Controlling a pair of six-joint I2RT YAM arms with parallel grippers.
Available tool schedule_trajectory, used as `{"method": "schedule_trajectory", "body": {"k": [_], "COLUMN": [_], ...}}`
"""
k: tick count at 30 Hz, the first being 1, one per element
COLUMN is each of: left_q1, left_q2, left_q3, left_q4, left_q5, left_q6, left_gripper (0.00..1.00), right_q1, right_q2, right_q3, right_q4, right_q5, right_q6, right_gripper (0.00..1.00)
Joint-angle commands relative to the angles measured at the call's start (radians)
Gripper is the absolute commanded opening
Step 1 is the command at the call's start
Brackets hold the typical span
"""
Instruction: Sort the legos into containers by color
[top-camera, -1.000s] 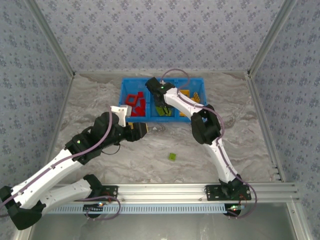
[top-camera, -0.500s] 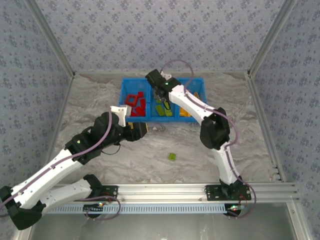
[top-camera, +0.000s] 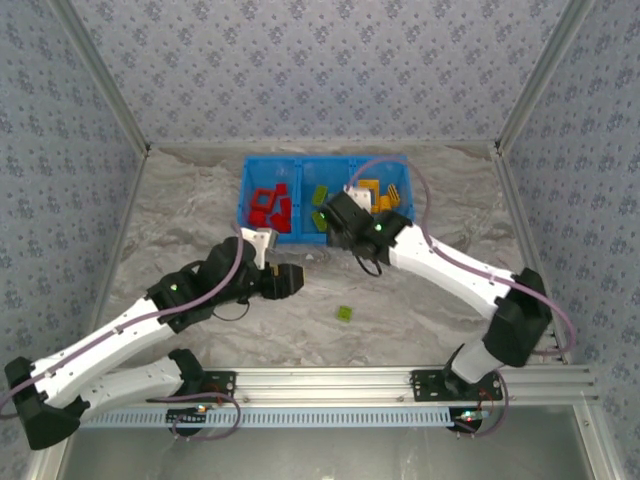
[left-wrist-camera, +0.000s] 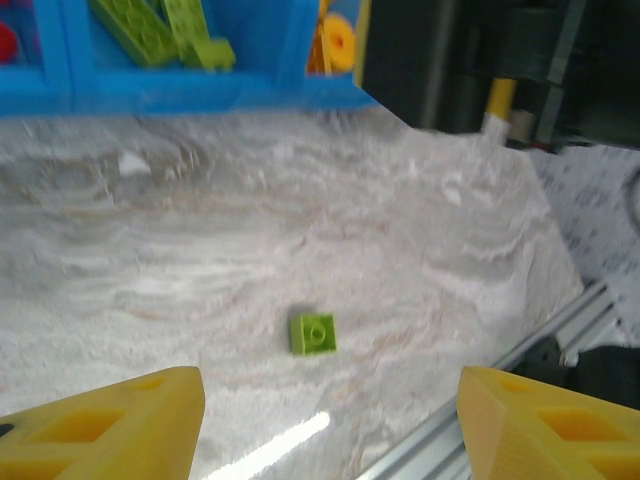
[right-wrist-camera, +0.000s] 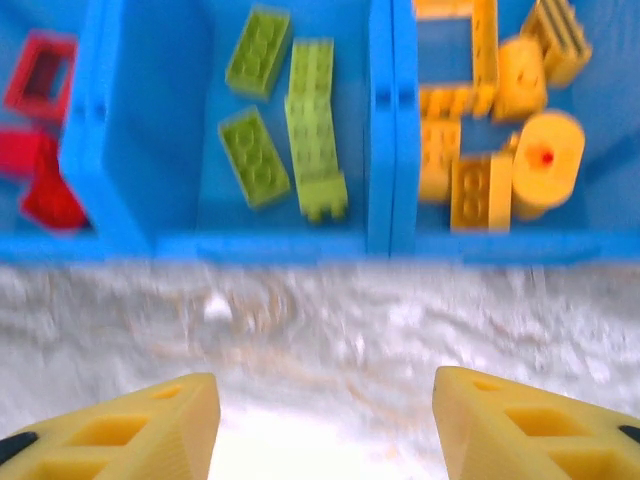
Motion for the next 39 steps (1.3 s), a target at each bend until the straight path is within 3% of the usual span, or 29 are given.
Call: {"method": "schedule_trajectory", "body": {"k": [1,5,11,20,31,34,39], "left_q1": [-0.054,-0.127,-0.204,-0.224,-0.225,-0.225,-0.225], "left_q2": [0.007,-0.007,-0.051,-0.120,-0.123,-0.125,-0.148], "left_q3": [-0.032,-0.075,-0.165,-0.221,-0.207,-0.203,-0.169], "left_q4": [-0.036,-0.038,-0.007,0.015,0.018,0.018,-0.010], "left_q5": [0.030,0.007,-0.030,-0.080,-0.091,-0.096,-0.146], "left_q6": [-0.001,-0.012,-0.052,-0.102,-0.099,-0.099,-0.101], "left_gripper": [0.68,0.68,0.68,0.68,0.68,0.68,0.68], "right_q1": [0.054,0.124,0.165,0.159,0.160,0.162,0.171], "right_q2": [-0.080,-0.113,-0.069,0.087,0.137,0.126,0.079], "right_q3": [-0.153,-0.302,-0.389,-0.404,-0.391,-0.382,-0.291], "right_q4": [-0.013,0.054,0.142,0.172,0.156,0.144,0.018], "right_q5": [-0.106,-0.218,-0.272,-0.321,-0.269,-0.243,-0.129], "right_q6": [0.148,0.288,0.408,0.509,0.527,0.507,0.417], "right_gripper": [0.67,0.75,0.82,0.76,0.49,0.36,0.32]}}
